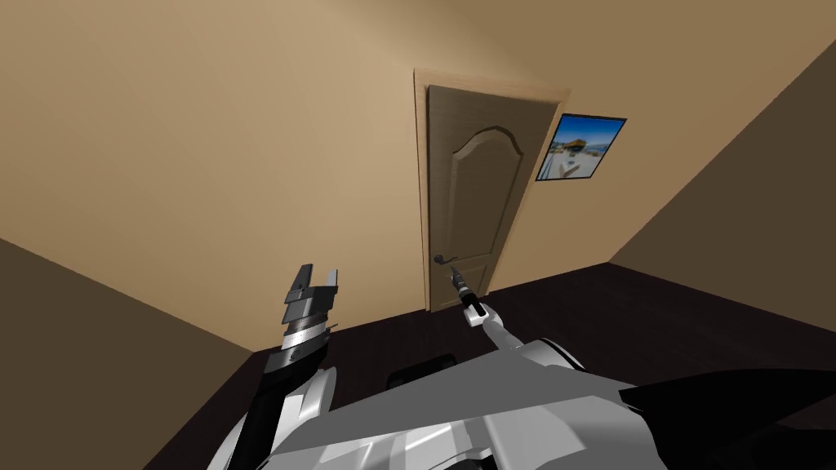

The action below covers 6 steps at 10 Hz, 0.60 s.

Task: Pull the door open

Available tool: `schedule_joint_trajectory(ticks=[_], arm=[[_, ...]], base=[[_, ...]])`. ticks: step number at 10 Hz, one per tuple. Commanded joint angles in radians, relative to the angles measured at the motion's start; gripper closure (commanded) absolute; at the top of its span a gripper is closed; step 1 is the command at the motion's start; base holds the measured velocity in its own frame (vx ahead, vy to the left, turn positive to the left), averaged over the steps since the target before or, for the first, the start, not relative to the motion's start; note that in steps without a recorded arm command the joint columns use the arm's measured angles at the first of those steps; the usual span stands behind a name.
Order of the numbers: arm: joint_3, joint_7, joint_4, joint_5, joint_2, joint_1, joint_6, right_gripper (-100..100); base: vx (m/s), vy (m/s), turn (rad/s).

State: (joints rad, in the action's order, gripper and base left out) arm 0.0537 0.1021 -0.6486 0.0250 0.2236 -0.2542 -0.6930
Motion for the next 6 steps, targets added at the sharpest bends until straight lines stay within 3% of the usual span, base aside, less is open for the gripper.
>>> schedule_joint_trajectory(ticks=[1, 3, 4, 6], arm=[[0.0, 0.0, 0.037, -0.001, 0.003, -0.017, -0.008, -100], [0.0, -0.001, 0.073, -0.002, 0.007, -0.033, -0.011, -100], [0.0, -0.001, 0.063, -0.002, 0.005, -0.029, -0.01, -100], [0.016, 0.034, 0.081, 0.012, 0.054, -0.003, -0.037, -100]], base=[[0.025, -0.059, 0.102], [0.027, -0.055, 0.103], [0.012, -0.021, 0.019], [0.154, 0.049, 0.195]])
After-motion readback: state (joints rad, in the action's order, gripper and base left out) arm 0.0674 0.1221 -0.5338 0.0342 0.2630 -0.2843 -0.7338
